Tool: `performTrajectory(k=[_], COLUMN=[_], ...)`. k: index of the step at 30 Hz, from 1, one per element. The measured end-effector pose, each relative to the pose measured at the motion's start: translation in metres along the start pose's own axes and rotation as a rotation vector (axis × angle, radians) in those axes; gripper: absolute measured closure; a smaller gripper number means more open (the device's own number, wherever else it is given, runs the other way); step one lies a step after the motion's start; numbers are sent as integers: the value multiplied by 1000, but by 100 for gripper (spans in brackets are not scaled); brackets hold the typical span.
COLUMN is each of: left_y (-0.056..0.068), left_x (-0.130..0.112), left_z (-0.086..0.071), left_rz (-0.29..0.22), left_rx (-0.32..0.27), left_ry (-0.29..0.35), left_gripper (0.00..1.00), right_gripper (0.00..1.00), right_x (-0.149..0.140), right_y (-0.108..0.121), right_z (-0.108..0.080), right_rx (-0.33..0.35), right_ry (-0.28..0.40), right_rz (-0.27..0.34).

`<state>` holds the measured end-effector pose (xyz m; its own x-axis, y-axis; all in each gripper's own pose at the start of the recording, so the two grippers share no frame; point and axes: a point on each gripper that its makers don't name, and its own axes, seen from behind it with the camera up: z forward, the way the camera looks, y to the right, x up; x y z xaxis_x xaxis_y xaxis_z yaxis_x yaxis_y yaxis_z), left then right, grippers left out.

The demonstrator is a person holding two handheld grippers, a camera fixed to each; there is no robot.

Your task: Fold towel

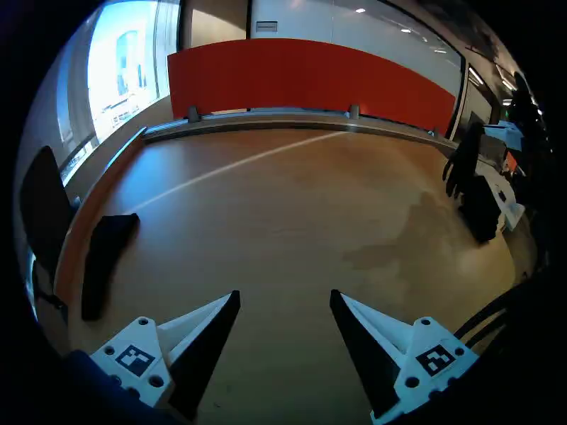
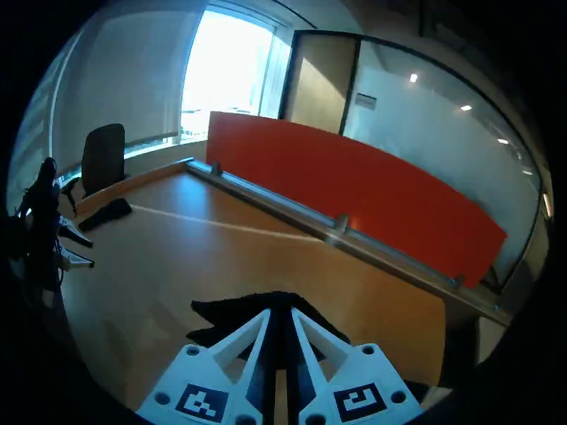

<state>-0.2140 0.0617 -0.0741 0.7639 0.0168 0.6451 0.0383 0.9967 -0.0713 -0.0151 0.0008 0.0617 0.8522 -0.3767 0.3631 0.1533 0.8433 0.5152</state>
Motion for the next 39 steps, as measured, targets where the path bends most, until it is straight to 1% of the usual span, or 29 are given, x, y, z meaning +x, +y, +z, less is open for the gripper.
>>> performTrajectory(k=[5, 12, 19, 31, 39], left_y=[0, 0, 1, 4, 6], left_x=[0, 0, 2, 2, 2], left_z=[0, 1, 1, 2, 2], left_rz=[1, 1, 4, 4, 1], left_rx=[4, 9, 14, 21, 28], left_ry=[-2, -6, -6, -9, -13], left_gripper=[6, 6, 6, 6, 6], right_gripper=[95, 95, 95, 95, 95], right_x=[-7, -18, -26, -43, -55], right_y=[26, 61, 93, 145, 175], right_z=[-6, -13, -19, -28, -29], right_rx=[-22, -58, -94, -150, -178], right_ry=[-12, -34, -46, -87, -112], right_rz=[18, 21, 48, 51, 63])
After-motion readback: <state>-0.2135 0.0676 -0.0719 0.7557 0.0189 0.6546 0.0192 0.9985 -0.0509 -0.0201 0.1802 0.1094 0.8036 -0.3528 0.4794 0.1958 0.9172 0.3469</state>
